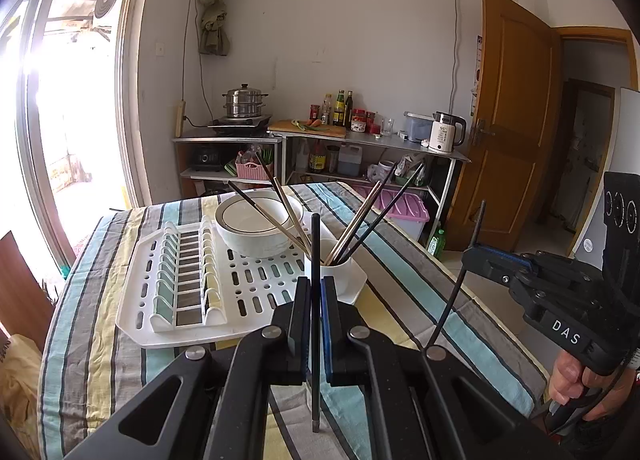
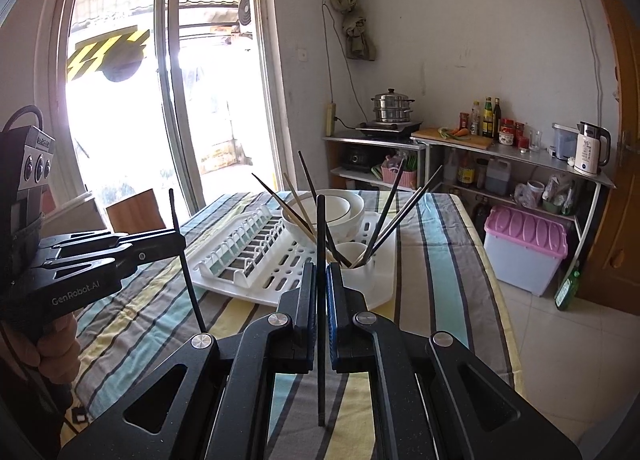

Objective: Organize utensils
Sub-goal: 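Lift both black chopsticks and carry them over the white cup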

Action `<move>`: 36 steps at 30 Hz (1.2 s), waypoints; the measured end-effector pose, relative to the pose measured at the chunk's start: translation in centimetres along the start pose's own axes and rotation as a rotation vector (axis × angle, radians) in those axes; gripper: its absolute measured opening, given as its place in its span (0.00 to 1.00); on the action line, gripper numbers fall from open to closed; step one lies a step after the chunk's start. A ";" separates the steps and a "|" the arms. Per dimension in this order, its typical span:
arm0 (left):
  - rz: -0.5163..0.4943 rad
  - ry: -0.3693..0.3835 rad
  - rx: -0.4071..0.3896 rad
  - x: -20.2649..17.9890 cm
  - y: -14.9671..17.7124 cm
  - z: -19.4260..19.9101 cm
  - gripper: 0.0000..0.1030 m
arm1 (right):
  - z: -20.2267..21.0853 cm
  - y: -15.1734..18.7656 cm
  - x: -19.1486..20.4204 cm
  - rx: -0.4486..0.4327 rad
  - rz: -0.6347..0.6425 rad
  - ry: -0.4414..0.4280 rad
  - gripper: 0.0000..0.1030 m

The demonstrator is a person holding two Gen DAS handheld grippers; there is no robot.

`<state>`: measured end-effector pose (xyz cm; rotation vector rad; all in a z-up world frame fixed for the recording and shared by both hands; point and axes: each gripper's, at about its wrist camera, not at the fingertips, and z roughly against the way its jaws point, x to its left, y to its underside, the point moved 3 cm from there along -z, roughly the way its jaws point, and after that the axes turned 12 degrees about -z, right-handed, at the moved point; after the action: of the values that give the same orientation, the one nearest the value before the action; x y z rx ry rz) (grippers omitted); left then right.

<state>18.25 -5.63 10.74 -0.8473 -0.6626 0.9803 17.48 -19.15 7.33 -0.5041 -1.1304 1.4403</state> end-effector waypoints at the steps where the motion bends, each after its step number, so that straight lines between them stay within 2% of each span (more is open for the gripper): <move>1: 0.001 -0.001 0.001 0.0 0.0 0.0 0.04 | 0.0 0.0 0.0 -0.001 0.000 0.000 0.04; 16: -0.005 0.008 0.009 0.4 -0.8 -0.5 0.04 | 0.1 -1.1 -0.5 -0.015 0.002 0.004 0.04; 36: -0.018 0.045 -0.018 2.1 -9.0 -4.1 0.04 | -3.1 -6.4 -0.1 -0.056 0.032 -0.006 0.04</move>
<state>26.30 -7.72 16.43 -0.8749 -0.6404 0.9380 23.35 -19.09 11.34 -0.5597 -1.1743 1.4421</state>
